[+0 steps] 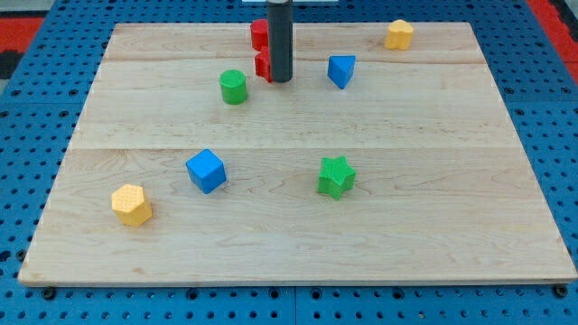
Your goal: Move the red circle to the top left corner
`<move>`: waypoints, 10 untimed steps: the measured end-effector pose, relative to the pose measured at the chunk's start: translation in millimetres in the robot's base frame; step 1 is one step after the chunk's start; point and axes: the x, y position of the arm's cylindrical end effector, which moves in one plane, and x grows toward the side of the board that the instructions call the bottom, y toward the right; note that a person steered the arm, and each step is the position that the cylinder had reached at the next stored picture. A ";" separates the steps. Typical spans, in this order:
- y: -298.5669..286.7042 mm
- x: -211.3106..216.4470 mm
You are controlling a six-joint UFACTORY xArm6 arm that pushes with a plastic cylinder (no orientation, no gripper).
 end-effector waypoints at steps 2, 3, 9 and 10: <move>6.3 -22.6; 6.3 -22.6; -55.1 -103.8; -138.7 -101.9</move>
